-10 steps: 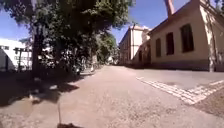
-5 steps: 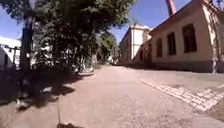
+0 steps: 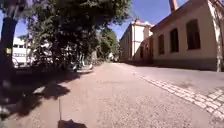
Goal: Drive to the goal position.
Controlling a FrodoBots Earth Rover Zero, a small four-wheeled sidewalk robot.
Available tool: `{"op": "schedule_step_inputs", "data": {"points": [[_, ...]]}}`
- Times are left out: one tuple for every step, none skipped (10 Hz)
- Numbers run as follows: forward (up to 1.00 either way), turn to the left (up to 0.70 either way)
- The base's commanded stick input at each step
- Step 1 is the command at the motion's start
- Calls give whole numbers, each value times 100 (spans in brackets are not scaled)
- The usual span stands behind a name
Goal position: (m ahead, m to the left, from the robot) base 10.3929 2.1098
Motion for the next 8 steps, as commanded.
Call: {"op": "schedule_step_inputs", "data": {"points": [[60, 0], [60, 0], [60, 0], [60, 0], [60, 0], [60, 0], [60, 0], [60, 0]]}}
